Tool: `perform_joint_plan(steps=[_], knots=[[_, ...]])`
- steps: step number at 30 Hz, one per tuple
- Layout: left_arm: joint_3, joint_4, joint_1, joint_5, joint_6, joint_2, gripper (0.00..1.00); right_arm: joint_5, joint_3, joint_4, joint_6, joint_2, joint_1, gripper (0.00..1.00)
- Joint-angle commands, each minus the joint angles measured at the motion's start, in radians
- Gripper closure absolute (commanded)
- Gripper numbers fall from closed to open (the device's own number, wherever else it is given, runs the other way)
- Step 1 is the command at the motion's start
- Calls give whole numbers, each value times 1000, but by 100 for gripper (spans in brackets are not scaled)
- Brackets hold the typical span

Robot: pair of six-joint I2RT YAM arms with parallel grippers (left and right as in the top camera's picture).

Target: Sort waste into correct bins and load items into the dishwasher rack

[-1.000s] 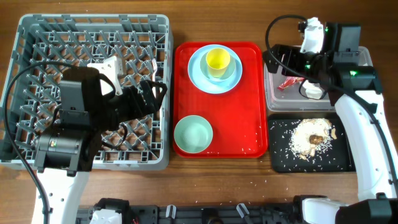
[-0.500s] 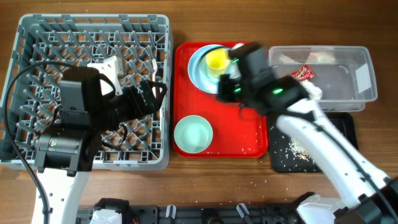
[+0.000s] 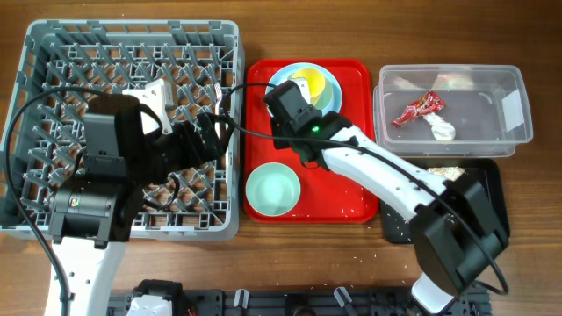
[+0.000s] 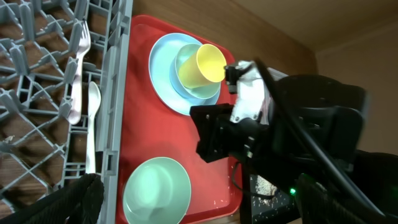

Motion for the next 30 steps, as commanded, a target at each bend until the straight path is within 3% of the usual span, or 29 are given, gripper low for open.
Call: perform_joint_plan(steps=[1,14,30], knots=[[9,3,3,14,-2,-2,0,21,-3,51,-11,63,-12,96],[9,3,3,14,-2,-2,0,-19,-3,159,8,151,-90,96],[9,3,3,14,-2,-2,0,-86,-42,163,25,166,-90,96]])
